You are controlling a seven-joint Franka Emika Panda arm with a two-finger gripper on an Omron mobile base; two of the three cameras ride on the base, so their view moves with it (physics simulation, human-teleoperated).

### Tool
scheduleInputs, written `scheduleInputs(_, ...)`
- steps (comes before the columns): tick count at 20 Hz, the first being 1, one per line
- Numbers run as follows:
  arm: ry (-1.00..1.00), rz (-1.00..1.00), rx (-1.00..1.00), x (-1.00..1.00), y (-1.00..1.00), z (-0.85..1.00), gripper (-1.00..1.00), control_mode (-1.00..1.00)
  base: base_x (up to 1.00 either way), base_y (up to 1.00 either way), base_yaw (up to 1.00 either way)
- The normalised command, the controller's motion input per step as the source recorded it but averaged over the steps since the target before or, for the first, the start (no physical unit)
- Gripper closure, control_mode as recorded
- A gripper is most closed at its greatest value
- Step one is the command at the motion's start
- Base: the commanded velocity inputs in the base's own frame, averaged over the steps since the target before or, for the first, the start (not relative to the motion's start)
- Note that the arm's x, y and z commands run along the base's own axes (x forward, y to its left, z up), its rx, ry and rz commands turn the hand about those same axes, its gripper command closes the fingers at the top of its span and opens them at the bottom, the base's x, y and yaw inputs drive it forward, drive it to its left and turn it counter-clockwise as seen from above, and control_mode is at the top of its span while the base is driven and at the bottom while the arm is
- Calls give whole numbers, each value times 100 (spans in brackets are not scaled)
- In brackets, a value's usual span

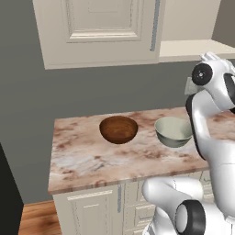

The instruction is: Open the cabinet. Pick the bowls from the counter and place them in the cabinet. Then close the cabinet.

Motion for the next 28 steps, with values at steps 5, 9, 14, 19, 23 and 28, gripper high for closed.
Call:
scheduleInputs(5,-9,-6,0,-16,-82,0,-100,-100,0,0,0)
scheduleInputs(9,-14,-5,0,-28,-79,0,-100,-100,0,0,0)
scheduleInputs(14,-13,-3,0,-18,-35,0,-100,-100,0,0,0)
scheduleInputs(19,-7,0,0,-23,0,0,-100,-100,0,0,0)
scheduleInputs(23,-1,0,-1,-34,4,6,-100,-100,0,0,0)
scheduleInputs(28,4,0,-20,-49,43,48,-100,-100,0,0,0)
